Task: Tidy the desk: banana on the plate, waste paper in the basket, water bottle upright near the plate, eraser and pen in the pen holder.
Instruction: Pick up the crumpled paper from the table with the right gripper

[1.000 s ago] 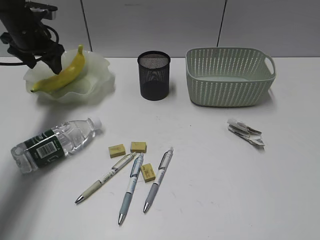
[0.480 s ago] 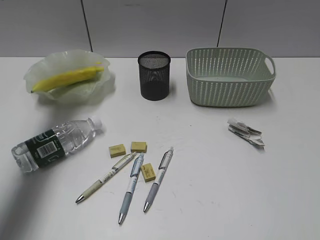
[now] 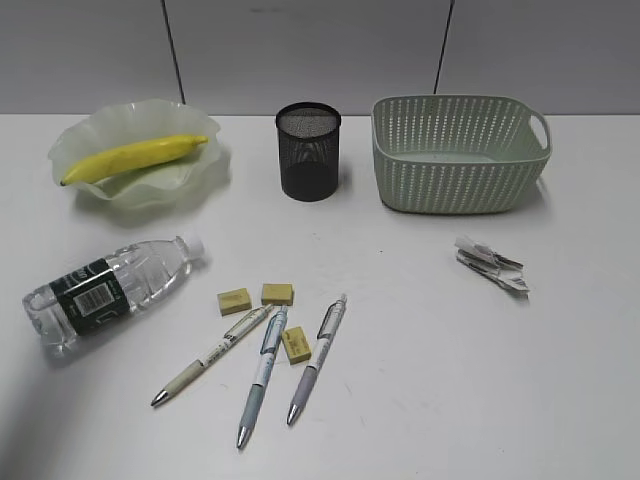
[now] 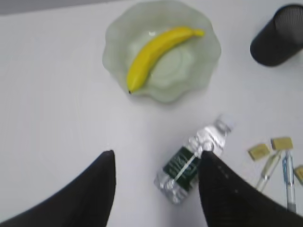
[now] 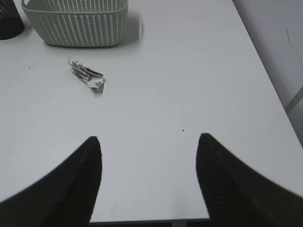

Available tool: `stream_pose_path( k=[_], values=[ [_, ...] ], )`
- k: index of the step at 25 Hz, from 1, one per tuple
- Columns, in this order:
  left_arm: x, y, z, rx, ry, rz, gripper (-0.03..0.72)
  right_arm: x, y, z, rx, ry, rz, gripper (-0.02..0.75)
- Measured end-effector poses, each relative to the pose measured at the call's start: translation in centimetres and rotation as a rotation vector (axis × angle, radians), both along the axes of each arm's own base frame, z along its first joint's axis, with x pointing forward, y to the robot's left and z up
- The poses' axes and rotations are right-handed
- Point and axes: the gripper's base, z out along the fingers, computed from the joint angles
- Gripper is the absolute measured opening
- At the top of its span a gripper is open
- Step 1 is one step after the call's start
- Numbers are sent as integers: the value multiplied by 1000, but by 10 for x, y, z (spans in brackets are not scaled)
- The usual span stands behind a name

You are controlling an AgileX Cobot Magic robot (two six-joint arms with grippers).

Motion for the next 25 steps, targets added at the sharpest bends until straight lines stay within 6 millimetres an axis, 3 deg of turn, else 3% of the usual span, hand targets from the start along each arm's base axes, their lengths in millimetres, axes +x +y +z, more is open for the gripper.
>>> stream_pose_path(
  k=[8,15,21,25],
  values=[
    [-112,8,-74,-31,86,-2,409,0,0,0,2,0,1,500],
    [-202,16,-120,-54,-127,0,403,0,0,0,2,0,8,500],
    [-252,19,-125,-103,-355,-22,396,1,1,4,8,-10,12,500],
    [-272,21,-122,-115,-468,-44,391,19,2,19,1,-49,26,500]
  ],
)
